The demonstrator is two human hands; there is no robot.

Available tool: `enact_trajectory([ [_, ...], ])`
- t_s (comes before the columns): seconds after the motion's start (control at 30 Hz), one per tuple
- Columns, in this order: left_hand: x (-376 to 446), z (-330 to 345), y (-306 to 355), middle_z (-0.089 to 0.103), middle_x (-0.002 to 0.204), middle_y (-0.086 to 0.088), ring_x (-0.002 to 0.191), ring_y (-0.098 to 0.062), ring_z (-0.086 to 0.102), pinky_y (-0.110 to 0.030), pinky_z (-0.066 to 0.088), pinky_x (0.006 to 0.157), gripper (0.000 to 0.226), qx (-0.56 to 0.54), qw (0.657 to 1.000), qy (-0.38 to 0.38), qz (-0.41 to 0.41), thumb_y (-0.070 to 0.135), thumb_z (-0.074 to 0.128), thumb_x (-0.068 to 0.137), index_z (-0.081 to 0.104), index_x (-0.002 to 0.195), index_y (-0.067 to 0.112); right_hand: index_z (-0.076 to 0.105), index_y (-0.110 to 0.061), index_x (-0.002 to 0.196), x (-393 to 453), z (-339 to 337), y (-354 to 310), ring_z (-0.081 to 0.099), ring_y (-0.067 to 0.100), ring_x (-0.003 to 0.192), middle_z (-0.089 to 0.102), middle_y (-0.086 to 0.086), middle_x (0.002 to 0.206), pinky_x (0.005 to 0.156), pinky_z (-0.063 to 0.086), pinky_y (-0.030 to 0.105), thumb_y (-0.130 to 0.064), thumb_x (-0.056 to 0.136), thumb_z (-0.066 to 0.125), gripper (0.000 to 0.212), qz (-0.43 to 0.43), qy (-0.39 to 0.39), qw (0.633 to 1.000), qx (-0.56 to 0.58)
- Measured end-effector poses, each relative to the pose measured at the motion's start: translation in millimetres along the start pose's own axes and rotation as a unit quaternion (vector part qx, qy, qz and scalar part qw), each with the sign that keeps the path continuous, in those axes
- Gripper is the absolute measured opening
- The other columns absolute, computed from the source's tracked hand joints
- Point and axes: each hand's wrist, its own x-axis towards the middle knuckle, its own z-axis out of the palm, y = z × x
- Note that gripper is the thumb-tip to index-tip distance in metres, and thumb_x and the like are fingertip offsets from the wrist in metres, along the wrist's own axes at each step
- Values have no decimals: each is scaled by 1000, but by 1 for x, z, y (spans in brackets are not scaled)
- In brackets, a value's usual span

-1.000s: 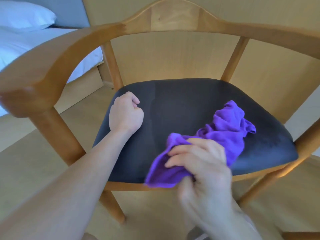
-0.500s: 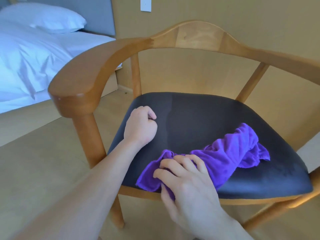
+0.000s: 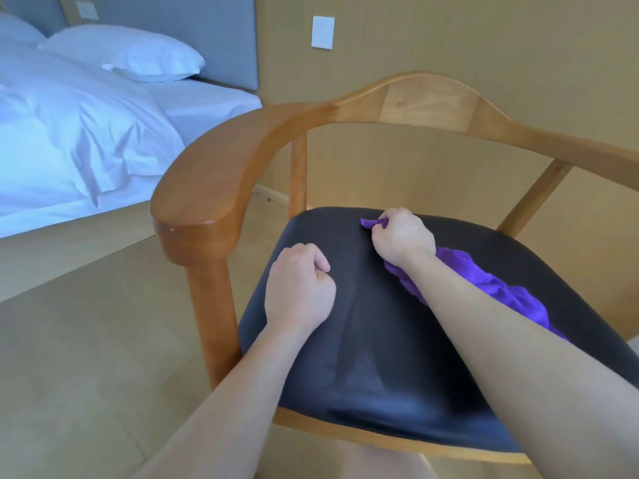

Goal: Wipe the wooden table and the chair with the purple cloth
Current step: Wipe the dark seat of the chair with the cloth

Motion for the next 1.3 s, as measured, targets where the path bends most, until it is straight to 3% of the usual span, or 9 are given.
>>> enact_trajectory([
  [0.2,-2,2,6,58,83,10,87,-14,50,-30,42,78,32,22,1000,-14,14,-5,42,72,57,78,23,55,-28,76,-14,-2,0,50,22,101,60,-9,95,76,37,36,-46,99,29,39,-107,-31,992,-67],
  [0.47,-7,0,10,58,83,9,85,-18,48,-35,42,80,34,45,998,-21,34,-8,44,69,59,81,20,50,-25,72,-125,-33,-27,53,15,82,59,-9,77,73,49,38,-47,84,24,36,-264,-135,950,-98],
  [0.63,-6,1,9,58,84,6,85,-21,49,-35,41,78,34,69,997,-27,37,-11,46,71,61,85,17,44,-26,71,-194,-46,-14,41,11,71,49,-9,70,63,38,29,-39,88,38,23,-368,-166,911,-81],
  [0.77,-7,1,7,58,89,5,89,-21,49,-33,40,81,34,74,996,-24,41,-9,47,75,61,90,17,39,-30,64,-223,-52,-4,34,10,63,40,-9,63,54,32,25,-29,76,56,21,-433,-179,877,-109],
  [0.93,-6,4,3,61,102,4,102,-22,49,-31,36,89,35,81,996,-2,38,-8,49,76,63,97,16,54,-24,66,-190,-88,-5,54,14,64,56,-6,66,58,45,23,-26,86,56,21,-340,-260,903,45],
  [1.07,-3,9,0,65,118,5,118,-19,51,-25,30,100,42,76,996,-3,35,-5,51,78,68,110,15,59,-30,69,-110,-120,-1,62,14,59,60,-4,62,61,48,22,-32,96,51,28,-211,-122,942,232],
  [1.17,1,11,-4,63,126,7,125,-17,48,-21,26,101,45,76,997,-30,17,-2,47,80,68,114,20,65,-27,110,-45,-114,24,62,19,107,65,0,106,93,39,26,-40,102,50,21,-136,-41,983,118],
  [1.23,4,11,-4,62,127,9,123,-21,47,-25,32,99,45,74,996,-38,-8,0,45,82,67,114,23,52,-22,140,-26,-86,42,39,24,136,48,4,140,112,27,34,-44,105,45,42,-52,-122,991,33],
  [1.3,4,10,-1,62,117,11,107,-18,45,-30,36,97,44,83,996,-38,-11,0,45,82,67,111,24,52,-20,134,-27,-53,51,34,30,135,40,3,146,112,29,43,-46,102,42,43,-41,-165,983,-76],
])
